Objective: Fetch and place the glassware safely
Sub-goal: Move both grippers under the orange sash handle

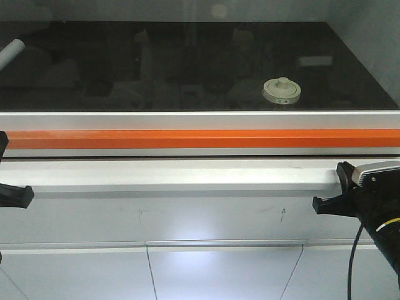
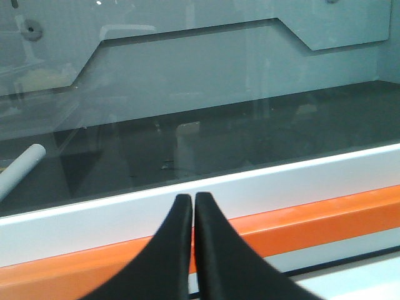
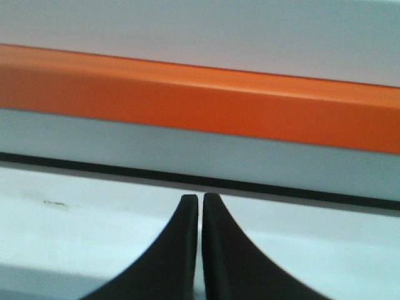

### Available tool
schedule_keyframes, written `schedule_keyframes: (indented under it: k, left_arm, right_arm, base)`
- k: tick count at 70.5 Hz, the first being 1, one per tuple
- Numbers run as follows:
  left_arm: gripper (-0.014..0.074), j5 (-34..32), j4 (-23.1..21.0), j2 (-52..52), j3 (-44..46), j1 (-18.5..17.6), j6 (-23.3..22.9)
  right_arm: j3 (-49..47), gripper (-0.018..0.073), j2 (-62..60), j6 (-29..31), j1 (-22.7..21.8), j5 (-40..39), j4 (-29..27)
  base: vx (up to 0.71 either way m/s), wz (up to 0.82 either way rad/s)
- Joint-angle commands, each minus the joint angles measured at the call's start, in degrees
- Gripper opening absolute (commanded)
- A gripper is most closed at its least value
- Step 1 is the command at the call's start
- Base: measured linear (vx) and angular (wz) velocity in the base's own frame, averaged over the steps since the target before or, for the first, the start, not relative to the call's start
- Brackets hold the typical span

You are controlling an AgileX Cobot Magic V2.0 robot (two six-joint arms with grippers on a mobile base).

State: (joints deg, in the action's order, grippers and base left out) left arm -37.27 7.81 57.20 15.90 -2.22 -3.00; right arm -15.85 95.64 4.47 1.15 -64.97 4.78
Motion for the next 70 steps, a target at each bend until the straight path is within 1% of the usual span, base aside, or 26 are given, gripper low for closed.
schedule_keyframes:
  k: [1, 11, 20, 41, 45, 53, 70]
  left_arm:
    - [-0.0007, -4.79, -0.38, -0.38, 1.29, -0.42, -0.17]
    - [-0.0007, -4.84, -0.38, -0.38, 1.29, -0.42, -0.17]
    - [-0.0007, -4.84, -0.38, -0.38, 1.29, -0.42, -0.17]
    - [-0.0007, -4.84, -0.38, -0.38, 1.29, -0.42, -0.17]
    - [-0.0007, -4.84, -0.38, -0.38, 1.29, -0.42, -0.17]
    - [-0.0007, -4.59, -0.38, -0.38, 1.29, -0.42, -0.17]
    - [-0.0007, -1.44, -0.38, 1.01, 1.29, -0.42, -0.17]
  right_arm:
    - [-1.45, -0.0001, -0.68, 1.03, -0.26, -8.24, 0.14]
    - [-3.93, -0.0001, 0.80, 0.92, -0.26, -8.06, 0.25]
    - [-6.49, -0.0001, 1.89, 0.56, -0.26, -5.94, 0.25]
    - [-10.69, -0.0001, 5.48, 0.56, -0.26, -6.03, 0.25]
    - [-11.16, -0.0001, 5.36, 0.56, -0.26, -6.55, 0.25]
    - [-11.20, -0.0001, 5.00, 0.51, -0.26, -10.13, 0.25]
    - [-11.20, -0.0001, 4.40, 0.51, -0.26, -10.05, 0.25]
  base:
    - [0.00, 0.00]
    - [0.00, 0.00]
    - [0.00, 0.00]
    - [0.00, 0.00]
    - [0.00, 0.00]
    - [0.00, 0.00]
    - [0.00, 0.00]
